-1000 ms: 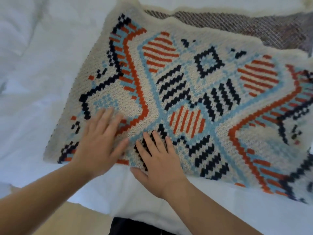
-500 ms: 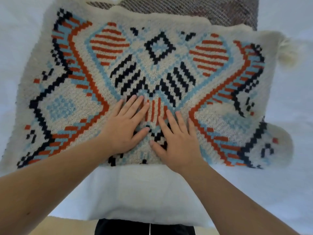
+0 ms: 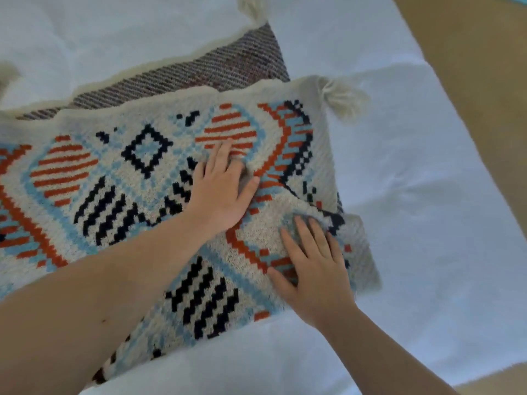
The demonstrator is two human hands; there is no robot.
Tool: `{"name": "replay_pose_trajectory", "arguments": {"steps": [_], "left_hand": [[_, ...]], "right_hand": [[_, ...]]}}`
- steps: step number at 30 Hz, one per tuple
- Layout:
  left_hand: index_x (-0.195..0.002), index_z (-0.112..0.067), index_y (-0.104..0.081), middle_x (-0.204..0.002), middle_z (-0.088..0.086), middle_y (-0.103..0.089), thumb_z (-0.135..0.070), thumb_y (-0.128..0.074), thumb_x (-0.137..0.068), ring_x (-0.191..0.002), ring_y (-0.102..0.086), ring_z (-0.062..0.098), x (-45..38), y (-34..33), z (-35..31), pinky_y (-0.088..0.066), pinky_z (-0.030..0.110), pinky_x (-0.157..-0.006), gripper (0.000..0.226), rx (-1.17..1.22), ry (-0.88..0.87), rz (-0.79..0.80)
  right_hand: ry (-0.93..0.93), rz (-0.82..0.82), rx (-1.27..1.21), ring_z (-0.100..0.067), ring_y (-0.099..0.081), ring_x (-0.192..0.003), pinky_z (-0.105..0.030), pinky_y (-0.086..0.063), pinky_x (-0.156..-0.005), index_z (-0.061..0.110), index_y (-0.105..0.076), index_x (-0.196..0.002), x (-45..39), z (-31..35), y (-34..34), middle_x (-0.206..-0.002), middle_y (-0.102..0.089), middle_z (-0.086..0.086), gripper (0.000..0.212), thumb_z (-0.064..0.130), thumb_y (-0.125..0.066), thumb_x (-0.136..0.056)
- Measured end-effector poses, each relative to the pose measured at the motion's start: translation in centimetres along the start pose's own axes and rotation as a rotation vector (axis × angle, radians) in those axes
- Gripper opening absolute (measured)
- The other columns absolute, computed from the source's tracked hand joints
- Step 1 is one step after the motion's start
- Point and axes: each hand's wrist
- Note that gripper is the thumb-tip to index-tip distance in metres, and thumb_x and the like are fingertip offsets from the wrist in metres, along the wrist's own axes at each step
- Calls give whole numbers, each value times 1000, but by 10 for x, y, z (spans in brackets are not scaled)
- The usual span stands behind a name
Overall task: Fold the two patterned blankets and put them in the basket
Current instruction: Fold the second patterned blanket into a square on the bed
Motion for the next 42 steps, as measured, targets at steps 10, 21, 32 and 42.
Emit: {"name": "replay_pose_trajectory", "arguments": {"steps": [10, 21, 32, 42], "left_hand": [[-146, -20, -39, -148, -2, -47, -55, -49, -97, -136, -45, 22, -131, 40, -49, -30, 53, -117, 61, 199, 50, -79], [-140, -20, -49, -129, -1, -61, -63, -47, -95, -118, -58, 23, -215, 52, -70, -46, 40, -96, 62, 55, -45, -11], [-109, -23, -53, -78, -9, -57, -38, -44, -105, -62, -53, 11, -260, 79, -31, -43, 30, -57, 18, 234, -10, -371], [-114, -18, -46, -83, -1, -57, -40, -34, -106, -78, -60, 25, -300, 85, -14, -41, 35, -63, 27, 30, 142, -270]], "right_hand": [[21, -76, -70, -24, -59, -124, -48, -51, -93, 28, -68, -123, -24, -8, 3, -138, -60, -2, 59, 66, -47, -83], [61, -341, -101, -27, -41, -139, -48, -21, -111, 26, -52, -139, -84, -5, 23, -148, -48, -3, 64, 67, -38, -91], [-73, -269, -41, -32, -25, -146, -51, -18, -112, 22, -42, -149, -159, -11, 30, -157, -33, -9, 78, 74, -27, -93], [-67, -282, -12, -37, -26, -146, -62, -19, -108, 21, -43, -149, -184, -19, 26, -158, -32, -9, 77, 72, -27, -93]]}}
Point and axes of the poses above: each hand's wrist, its own x-axis away from the middle knuckle, its own y-axis out of the back of the hand, z = x × y
